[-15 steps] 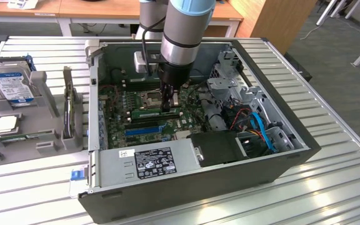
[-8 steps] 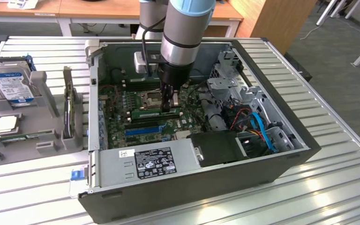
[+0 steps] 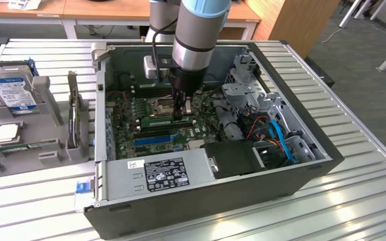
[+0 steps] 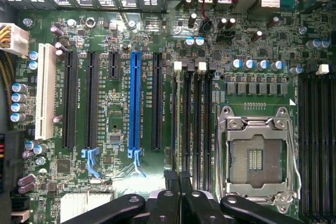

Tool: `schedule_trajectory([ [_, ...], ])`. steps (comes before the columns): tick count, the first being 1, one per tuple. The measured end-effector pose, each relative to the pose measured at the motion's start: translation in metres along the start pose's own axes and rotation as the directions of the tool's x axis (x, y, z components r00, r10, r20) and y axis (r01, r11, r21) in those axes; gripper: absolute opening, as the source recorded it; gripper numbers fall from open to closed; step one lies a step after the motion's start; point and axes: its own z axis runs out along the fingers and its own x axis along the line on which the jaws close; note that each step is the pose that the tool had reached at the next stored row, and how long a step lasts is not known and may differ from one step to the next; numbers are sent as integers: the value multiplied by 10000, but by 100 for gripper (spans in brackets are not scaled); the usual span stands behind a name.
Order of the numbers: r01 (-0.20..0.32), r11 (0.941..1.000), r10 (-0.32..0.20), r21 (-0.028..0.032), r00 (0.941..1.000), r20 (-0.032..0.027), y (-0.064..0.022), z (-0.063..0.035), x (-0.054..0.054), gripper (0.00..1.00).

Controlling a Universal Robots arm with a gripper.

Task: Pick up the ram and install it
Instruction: 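Insert the ram into the slot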

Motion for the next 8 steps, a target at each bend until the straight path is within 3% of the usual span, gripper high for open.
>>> schedule_trajectory([
  [8,-1,10000,1,-1,10000,-2,-1,23,1,12],
])
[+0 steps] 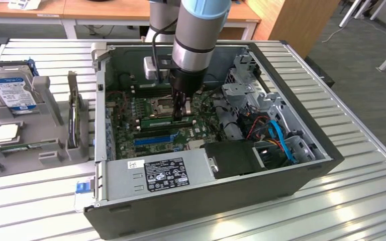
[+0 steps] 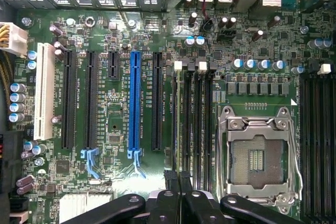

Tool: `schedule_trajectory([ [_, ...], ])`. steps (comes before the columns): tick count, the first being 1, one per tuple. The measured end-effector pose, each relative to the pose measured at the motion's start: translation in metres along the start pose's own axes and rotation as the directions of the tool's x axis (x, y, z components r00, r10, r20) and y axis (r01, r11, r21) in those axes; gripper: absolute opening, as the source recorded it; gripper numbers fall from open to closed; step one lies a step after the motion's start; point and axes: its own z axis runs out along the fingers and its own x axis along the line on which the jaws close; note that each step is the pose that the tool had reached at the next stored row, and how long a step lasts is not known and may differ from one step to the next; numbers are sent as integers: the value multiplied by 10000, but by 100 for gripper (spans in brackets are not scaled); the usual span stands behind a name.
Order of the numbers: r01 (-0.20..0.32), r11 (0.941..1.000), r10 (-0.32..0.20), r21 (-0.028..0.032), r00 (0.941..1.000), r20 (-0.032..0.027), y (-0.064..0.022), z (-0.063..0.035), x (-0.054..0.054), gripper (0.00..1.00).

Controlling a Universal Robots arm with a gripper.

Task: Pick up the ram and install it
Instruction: 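Insert the ram into the slot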

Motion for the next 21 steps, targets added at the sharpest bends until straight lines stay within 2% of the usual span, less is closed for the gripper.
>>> schedule_trajectory([
  [16,1,10000,-1,5,10000,4,-3,35,0,13],
  [17,0,10000,0,3,10000,5,-2,36,0,18],
  [18,1,10000,-1,2,10000,4,-2,35,0,18],
  [19,1,10000,-1,2,10000,3,-2,35,0,25],
  [21,0,10000,0,1,10000,1,-2,34,1,25],
])
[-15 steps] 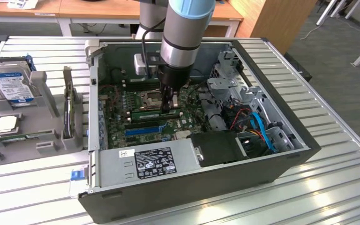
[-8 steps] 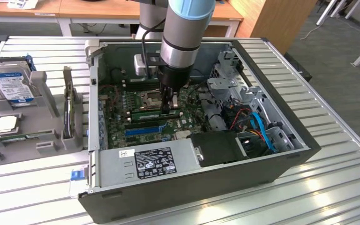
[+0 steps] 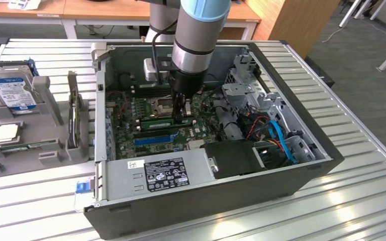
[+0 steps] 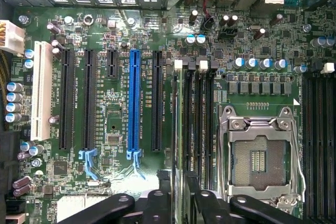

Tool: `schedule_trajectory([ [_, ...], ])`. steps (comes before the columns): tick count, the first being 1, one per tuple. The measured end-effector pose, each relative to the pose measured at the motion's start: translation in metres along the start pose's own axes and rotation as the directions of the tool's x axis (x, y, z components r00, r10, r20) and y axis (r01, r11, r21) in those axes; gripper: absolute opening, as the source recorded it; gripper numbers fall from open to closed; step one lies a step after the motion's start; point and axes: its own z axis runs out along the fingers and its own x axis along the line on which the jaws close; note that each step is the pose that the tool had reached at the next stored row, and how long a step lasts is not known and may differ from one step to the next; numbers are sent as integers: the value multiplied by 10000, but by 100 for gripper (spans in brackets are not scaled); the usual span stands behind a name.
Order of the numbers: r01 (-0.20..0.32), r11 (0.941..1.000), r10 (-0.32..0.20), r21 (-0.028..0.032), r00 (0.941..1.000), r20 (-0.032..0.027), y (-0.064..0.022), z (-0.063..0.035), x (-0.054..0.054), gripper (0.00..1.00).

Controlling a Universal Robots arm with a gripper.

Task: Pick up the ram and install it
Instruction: 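Insert the ram into the slot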

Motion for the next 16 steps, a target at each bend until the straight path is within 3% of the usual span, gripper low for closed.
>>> schedule_trajectory([
  [7,0,10000,0,0,10000,-1,3,-49,-2,25],
  [16,0,10000,0,0,10000,0,12,-229,-6,25],
])
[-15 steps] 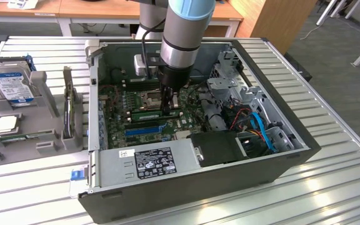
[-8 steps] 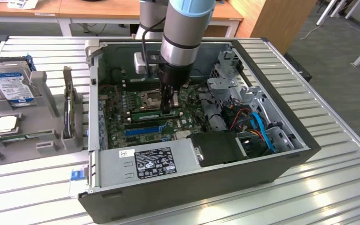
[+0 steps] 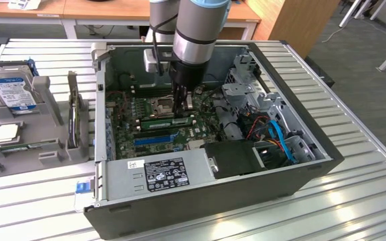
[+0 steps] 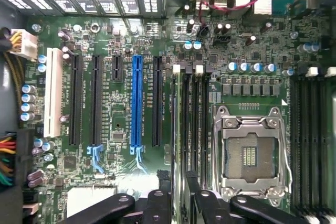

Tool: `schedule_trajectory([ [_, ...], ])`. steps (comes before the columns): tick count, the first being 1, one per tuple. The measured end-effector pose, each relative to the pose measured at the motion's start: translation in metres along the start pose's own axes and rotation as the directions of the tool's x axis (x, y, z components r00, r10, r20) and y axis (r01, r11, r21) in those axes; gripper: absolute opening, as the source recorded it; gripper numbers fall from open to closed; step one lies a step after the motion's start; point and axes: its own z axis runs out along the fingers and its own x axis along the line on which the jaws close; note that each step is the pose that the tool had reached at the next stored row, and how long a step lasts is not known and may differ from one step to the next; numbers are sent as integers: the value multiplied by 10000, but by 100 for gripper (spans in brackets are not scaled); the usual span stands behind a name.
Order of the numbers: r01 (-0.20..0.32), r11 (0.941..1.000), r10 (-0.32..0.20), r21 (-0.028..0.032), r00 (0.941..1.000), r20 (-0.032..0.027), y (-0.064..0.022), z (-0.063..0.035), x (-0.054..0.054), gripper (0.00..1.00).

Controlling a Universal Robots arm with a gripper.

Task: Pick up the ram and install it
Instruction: 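Insert the ram into the slot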

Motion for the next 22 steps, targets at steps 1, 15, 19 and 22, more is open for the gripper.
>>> schedule_trajectory([
  [1,0,10000,0,0,10000,0,1,-25,-1,25],
  [15,0,10000,0,0,10000,-1,17,-404,-11,25],
  [19,-1,10000,1,0,10000,0,22,-506,-14,25],
  [22,0,10000,0,0,10000,0,26,-578,-16,25],
])
